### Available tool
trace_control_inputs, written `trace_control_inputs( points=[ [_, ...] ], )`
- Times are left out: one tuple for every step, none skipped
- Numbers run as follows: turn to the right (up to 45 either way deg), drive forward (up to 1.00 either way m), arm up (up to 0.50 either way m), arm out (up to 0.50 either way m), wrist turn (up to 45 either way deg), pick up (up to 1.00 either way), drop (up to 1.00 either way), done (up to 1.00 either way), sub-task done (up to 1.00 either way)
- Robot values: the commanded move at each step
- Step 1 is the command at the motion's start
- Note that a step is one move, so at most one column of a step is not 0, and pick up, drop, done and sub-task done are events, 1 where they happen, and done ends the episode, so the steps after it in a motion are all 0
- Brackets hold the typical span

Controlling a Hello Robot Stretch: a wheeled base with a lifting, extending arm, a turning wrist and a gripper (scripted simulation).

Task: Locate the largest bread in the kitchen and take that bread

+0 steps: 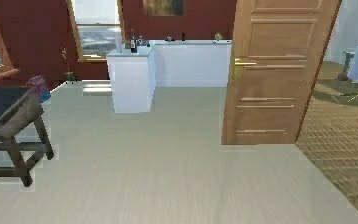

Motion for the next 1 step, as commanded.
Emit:
trace_control_inputs(
  points=[
    [0.0, 1.0, 0.0, 0.0, 0.0, 0.0, 0.0, 0.0, 0.0]
  ],
)
